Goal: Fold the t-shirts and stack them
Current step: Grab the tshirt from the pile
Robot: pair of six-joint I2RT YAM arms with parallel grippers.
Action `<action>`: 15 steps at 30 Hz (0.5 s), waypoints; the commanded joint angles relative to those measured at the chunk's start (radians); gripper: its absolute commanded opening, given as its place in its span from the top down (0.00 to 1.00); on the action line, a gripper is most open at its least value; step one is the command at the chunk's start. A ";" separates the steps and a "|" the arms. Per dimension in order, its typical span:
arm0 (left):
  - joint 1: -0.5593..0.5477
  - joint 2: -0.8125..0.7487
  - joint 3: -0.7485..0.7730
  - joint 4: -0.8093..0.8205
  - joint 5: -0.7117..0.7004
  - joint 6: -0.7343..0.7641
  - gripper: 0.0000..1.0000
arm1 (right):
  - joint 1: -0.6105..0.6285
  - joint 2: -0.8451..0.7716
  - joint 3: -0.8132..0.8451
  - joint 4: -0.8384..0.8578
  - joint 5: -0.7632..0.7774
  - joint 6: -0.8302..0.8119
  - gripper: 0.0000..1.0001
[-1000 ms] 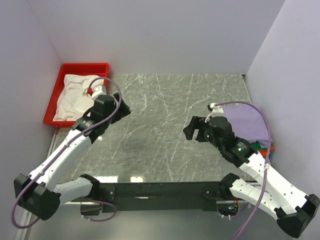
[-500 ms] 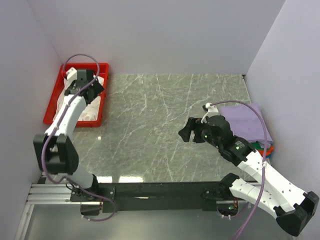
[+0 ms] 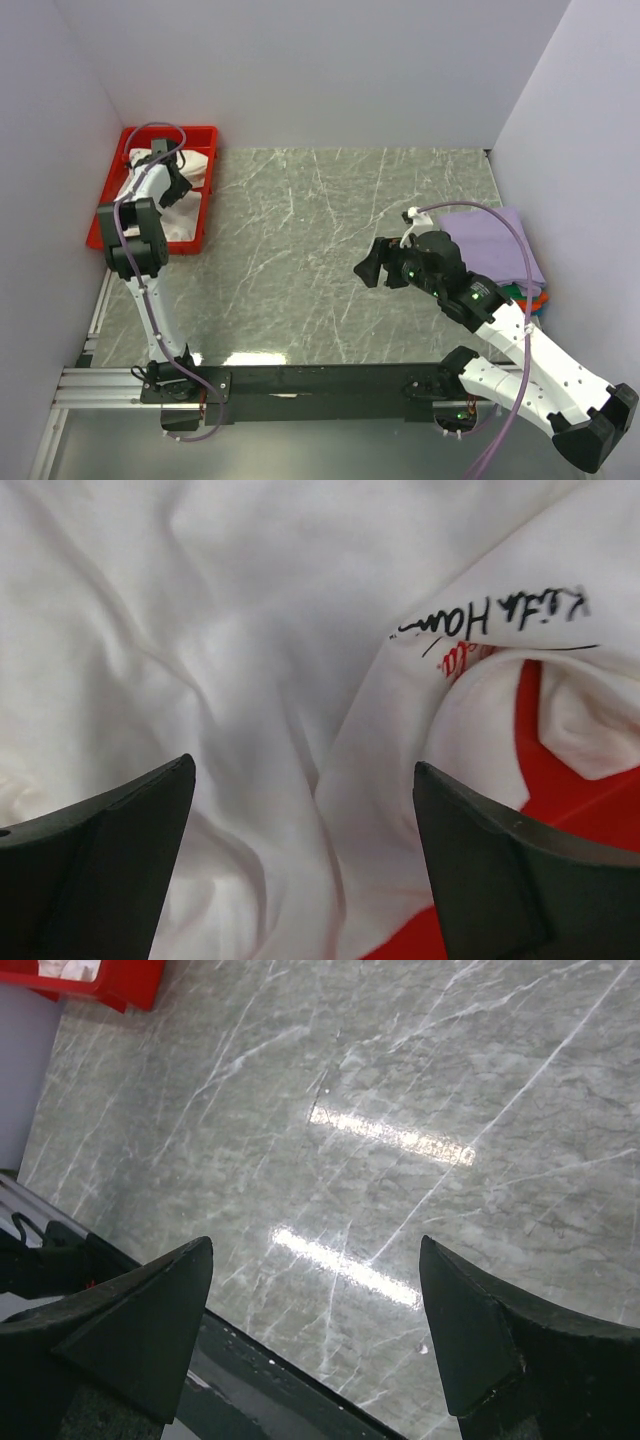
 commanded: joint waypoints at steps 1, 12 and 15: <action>0.003 0.022 0.053 0.037 0.059 0.038 0.06 | 0.006 -0.002 -0.018 0.044 -0.033 -0.017 0.11; 0.024 0.069 0.036 0.066 0.106 0.033 0.72 | 0.004 0.008 -0.024 0.056 -0.073 -0.020 0.11; 0.027 0.045 0.057 0.059 0.115 0.050 0.97 | 0.006 0.010 -0.023 0.056 -0.087 -0.024 0.11</action>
